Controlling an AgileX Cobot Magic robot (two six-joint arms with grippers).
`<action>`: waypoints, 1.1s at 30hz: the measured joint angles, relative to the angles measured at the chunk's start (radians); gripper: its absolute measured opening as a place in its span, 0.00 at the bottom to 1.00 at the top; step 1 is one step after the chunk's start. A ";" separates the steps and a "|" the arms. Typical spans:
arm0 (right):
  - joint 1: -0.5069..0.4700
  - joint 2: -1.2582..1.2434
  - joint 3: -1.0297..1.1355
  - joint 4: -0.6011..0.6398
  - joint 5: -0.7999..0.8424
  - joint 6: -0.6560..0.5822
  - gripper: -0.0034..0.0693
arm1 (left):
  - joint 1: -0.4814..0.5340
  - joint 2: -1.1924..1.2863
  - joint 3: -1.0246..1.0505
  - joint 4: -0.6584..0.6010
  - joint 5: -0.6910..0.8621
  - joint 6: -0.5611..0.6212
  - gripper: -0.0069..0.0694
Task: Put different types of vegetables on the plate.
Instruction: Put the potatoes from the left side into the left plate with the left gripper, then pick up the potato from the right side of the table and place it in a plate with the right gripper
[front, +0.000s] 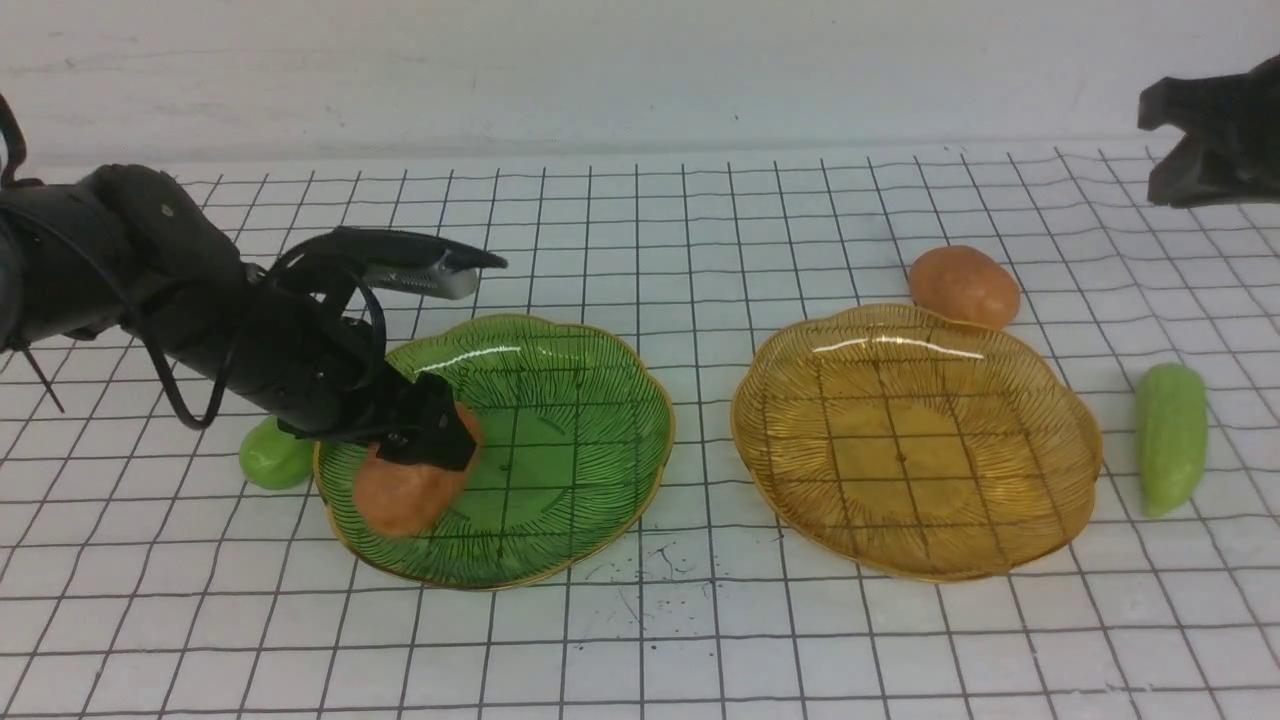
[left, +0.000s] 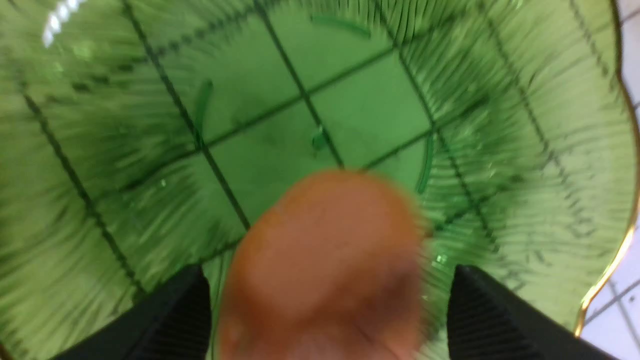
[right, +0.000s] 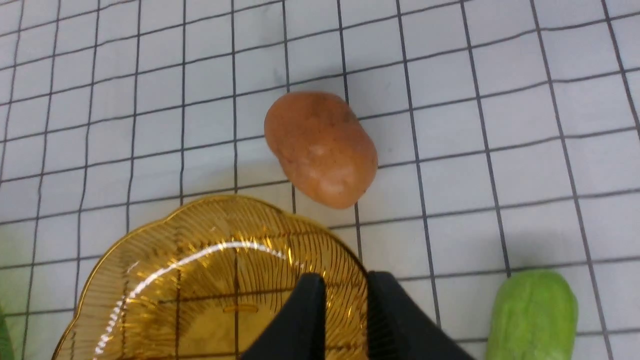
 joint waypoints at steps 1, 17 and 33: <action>0.000 0.006 -0.005 -0.001 -0.002 -0.001 0.24 | 0.000 0.000 -0.002 0.000 0.001 -0.002 0.85; 0.058 0.538 -0.450 0.111 -0.038 -0.189 0.97 | 0.000 -0.115 -0.126 0.056 0.297 -0.201 0.15; 0.107 0.672 -0.614 -0.028 0.021 -0.124 0.82 | -0.001 -0.510 -0.018 0.062 0.419 -0.205 0.08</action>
